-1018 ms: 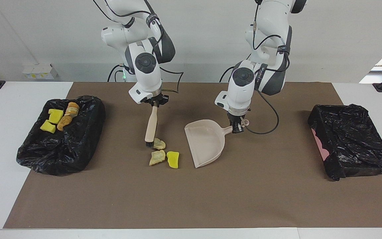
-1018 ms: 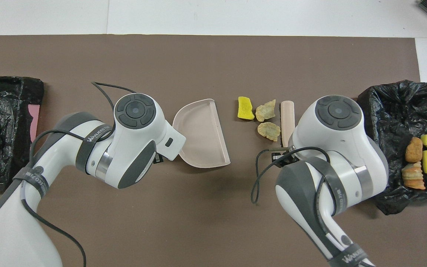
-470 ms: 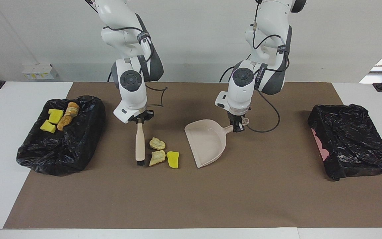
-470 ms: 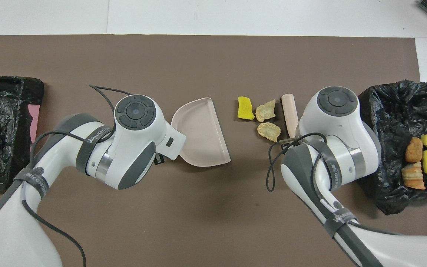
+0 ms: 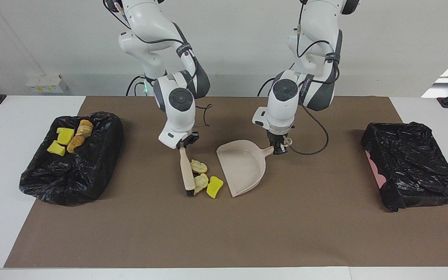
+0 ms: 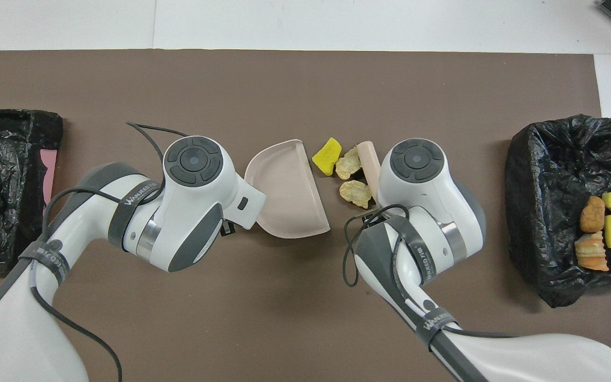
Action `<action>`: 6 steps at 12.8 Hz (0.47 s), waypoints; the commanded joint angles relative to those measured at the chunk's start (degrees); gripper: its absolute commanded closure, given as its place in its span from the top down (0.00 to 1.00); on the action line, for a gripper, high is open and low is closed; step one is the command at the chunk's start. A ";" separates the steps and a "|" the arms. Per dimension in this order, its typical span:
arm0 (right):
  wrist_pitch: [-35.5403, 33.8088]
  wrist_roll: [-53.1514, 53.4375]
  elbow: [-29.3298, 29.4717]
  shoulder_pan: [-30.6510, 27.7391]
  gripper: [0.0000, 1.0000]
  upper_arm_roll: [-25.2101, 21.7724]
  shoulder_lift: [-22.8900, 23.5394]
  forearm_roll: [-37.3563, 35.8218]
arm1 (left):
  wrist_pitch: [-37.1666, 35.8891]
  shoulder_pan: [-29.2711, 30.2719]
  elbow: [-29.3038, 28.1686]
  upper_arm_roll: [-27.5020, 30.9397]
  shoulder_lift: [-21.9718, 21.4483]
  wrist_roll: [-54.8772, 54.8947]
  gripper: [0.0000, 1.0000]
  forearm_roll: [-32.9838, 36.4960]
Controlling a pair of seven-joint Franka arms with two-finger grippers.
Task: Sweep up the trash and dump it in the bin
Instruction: 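Sweep the sponge and crust into the dustpan with the right gripper's brush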
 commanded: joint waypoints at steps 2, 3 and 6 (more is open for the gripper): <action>1.77 -8.58 0.03 2.74 0.00 1.61 0.42 5.37 | 1.07 -0.10 -2.50 0.54 -1.94 -1.31 0.00 0.88; 0.90 -9.46 0.47 3.36 0.00 2.48 0.24 6.52 | 1.07 -0.10 -2.59 0.54 -1.94 -1.31 0.00 0.88; -4.09 -9.56 3.53 2.76 0.00 4.95 -0.11 8.29 | 1.25 0.17 -2.68 0.46 -1.94 -1.22 0.00 0.88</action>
